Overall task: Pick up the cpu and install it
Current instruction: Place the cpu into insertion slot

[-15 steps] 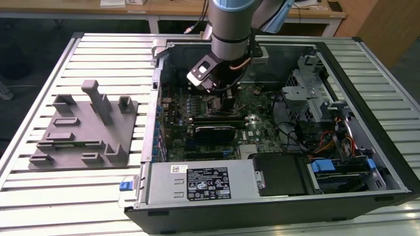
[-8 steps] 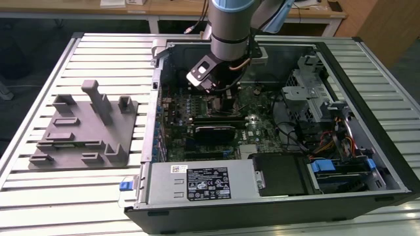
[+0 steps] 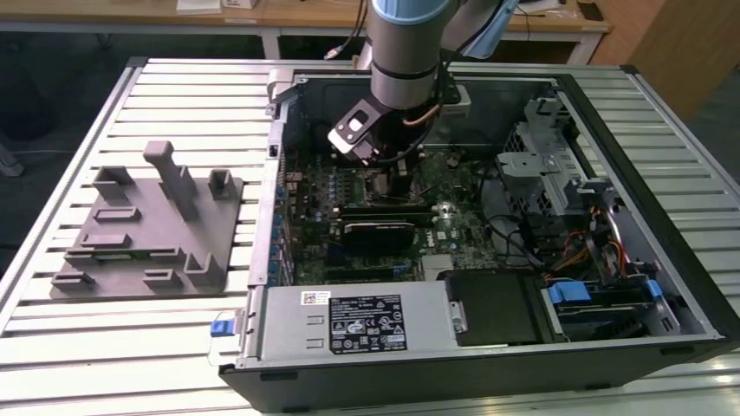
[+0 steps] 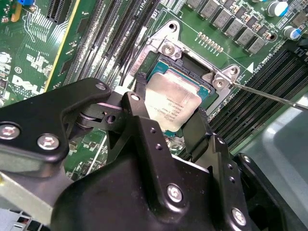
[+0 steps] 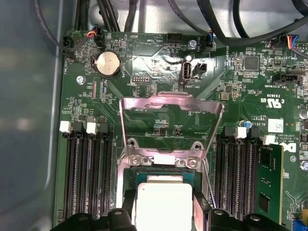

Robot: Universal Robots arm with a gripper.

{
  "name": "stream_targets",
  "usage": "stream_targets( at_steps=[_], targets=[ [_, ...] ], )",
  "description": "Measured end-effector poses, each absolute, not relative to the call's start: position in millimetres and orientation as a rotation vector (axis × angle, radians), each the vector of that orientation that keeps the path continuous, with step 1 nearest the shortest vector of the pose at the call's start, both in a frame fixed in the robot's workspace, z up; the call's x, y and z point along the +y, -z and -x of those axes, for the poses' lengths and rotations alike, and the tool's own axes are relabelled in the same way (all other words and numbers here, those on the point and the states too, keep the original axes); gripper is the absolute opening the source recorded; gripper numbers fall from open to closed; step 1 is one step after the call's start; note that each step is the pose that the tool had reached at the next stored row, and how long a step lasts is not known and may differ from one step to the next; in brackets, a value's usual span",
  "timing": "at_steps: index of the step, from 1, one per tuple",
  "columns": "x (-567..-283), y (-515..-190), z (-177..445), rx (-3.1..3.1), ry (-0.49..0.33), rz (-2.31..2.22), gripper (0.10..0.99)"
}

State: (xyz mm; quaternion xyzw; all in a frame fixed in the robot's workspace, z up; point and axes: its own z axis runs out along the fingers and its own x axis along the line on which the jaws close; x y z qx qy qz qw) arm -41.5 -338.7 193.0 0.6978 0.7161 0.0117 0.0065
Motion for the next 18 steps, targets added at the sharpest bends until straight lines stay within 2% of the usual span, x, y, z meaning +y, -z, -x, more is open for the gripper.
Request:
stream_targets(
  at_steps=[18],
  targets=[
    [-338.6,-191.4,41.5,2.240,-0.038,-2.184,0.553]
  ],
)
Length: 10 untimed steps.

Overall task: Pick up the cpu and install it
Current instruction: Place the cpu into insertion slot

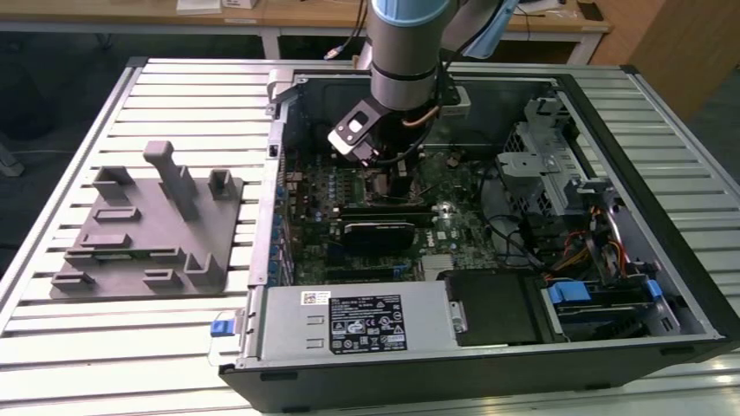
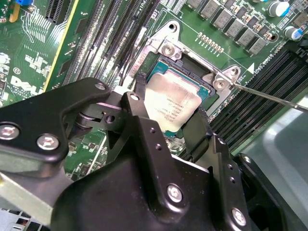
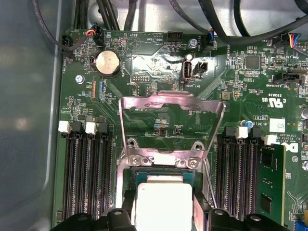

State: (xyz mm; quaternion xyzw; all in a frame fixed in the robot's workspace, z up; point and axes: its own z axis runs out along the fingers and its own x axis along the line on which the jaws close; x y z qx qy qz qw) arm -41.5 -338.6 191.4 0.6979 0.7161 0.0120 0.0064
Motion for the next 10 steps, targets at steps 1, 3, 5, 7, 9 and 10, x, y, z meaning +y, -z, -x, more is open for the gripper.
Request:
stream_targets(
  at_steps=[1,3,5,7,9,10],
  targets=[
    [-338.6,-191.4,41.5,2.240,-0.037,-2.184,0.553],
    [-338.6,-191.4,41.5,2.240,-0.037,-2.184,0.616],
    [-338.7,-191.4,41.6,2.240,-0.037,-2.184,0.616],
    [-338.7,-191.6,41.6,2.240,-0.037,-2.184,0.616],
    [-338.7,-193.0,41.6,2.240,-0.037,-2.184,0.616],
    [-338.7,-194.4,41.6,2.240,-0.037,-2.184,0.616]
  ],
)
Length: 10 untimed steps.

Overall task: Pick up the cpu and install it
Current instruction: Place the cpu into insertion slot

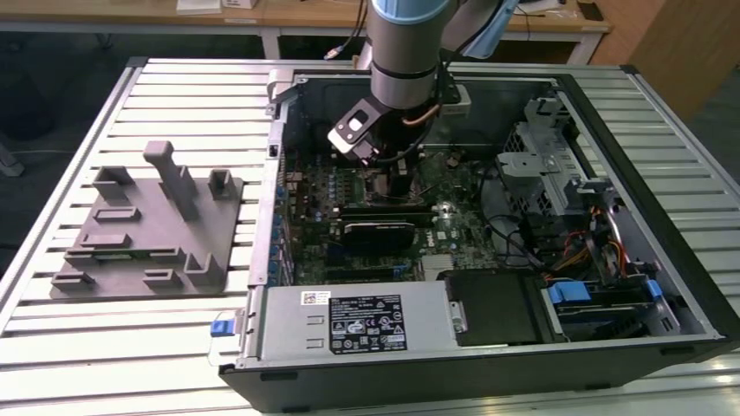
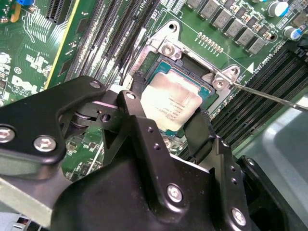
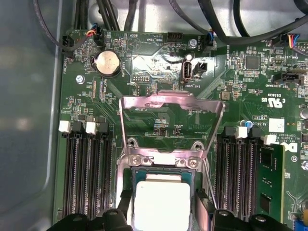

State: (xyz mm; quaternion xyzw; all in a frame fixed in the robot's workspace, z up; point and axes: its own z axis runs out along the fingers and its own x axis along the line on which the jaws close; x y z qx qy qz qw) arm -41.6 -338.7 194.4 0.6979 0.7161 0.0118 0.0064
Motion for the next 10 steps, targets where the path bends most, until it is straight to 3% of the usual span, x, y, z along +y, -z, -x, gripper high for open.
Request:
stream_targets(
  at_steps=[10],
  targets=[
    [-338.7,-204.5,41.5,2.240,-0.037,-2.184,0.616]
  ],
)
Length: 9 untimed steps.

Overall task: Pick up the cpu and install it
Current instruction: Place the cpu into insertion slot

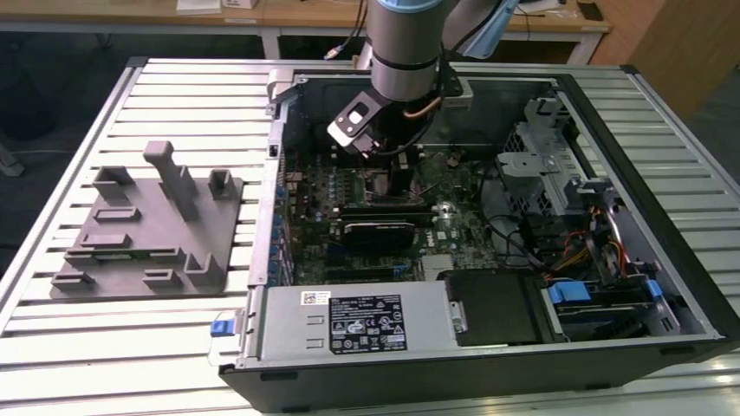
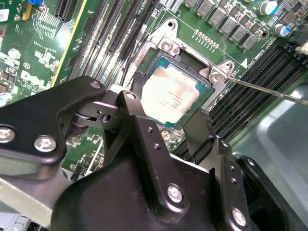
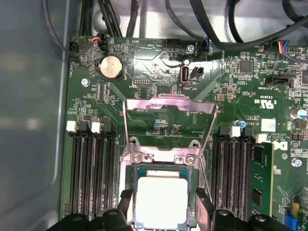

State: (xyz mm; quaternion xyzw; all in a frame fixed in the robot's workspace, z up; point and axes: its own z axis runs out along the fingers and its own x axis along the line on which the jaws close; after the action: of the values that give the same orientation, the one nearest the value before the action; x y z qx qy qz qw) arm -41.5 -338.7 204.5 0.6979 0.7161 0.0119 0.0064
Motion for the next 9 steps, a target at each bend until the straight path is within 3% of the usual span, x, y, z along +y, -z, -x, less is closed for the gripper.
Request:
stream_targets(
  at_steps=[2,5,6,8,9],
  targets=[
    [-338.7,-204.6,41.5,2.240,-0.037,-2.184,0.604],
    [-338.7,-204.7,41.5,2.240,-0.037,-2.184,0.416],
    [-338.7,-204.7,41.5,2.240,-0.037,-2.184,0.416],
    [-338.7,-204.8,41.5,2.240,-0.037,-2.184,0.302],
    [-338.7,-204.8,41.5,2.240,-0.037,-2.184,0.302]
  ],
)
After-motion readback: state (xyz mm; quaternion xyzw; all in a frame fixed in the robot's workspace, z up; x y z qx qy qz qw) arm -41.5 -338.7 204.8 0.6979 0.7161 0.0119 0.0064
